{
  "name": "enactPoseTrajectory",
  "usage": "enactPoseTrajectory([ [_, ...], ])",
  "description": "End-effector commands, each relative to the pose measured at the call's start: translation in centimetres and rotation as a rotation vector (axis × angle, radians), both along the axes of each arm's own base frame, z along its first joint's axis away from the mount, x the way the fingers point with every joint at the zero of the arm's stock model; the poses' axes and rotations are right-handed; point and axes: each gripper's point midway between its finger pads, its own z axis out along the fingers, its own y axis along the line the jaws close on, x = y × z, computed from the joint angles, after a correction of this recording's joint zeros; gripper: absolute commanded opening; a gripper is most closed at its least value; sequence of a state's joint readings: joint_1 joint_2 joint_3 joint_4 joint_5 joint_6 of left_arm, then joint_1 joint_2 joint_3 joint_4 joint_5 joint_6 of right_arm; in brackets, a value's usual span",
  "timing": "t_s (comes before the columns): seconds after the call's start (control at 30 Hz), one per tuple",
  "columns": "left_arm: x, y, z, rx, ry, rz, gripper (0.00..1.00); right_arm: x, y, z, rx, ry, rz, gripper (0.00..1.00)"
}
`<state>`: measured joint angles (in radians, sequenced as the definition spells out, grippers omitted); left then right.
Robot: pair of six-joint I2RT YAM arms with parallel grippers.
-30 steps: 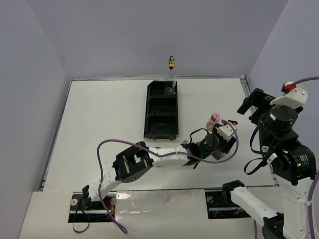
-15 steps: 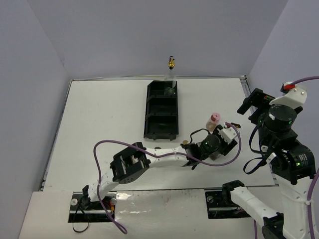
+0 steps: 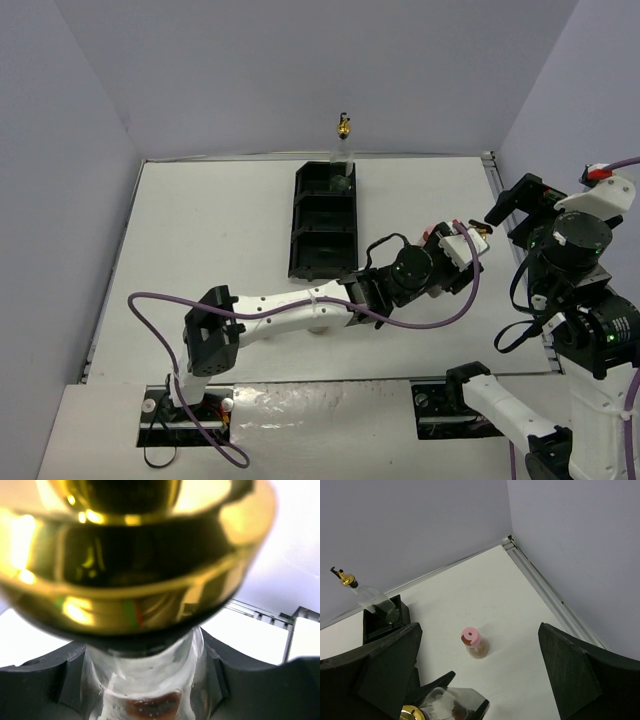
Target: Organize the condiment bottles
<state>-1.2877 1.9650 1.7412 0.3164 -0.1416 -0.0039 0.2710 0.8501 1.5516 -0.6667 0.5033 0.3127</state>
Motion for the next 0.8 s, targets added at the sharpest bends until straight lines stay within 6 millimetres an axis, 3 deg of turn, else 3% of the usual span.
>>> enactPoseTrajectory([
  [0.0, 0.3, 4.6, 13.6, -0.203, -0.129, 0.066, 0.00, 0.2, -0.3, 2.3, 0.014, -0.067, -0.029, 1.00],
  [0.2, 3.9, 8.9, 15.9, -0.191, -0.128, 0.155, 0.00, -0.2, -0.5, 2.9, 0.017, -0.083, -0.033, 1.00],
  [0.5, 12.7, 19.1, 19.0, -0.209, -0.115, 0.320, 0.00, 0.6, -0.2, 1.8, 0.006, -0.050, -0.026, 1.00],
  [0.77, 21.3, 26.2, 18.7, -0.217, -0.085, 0.420, 0.00, 2.6, 0.9, 0.4, 0.009, -0.027, 0.005, 1.00],
])
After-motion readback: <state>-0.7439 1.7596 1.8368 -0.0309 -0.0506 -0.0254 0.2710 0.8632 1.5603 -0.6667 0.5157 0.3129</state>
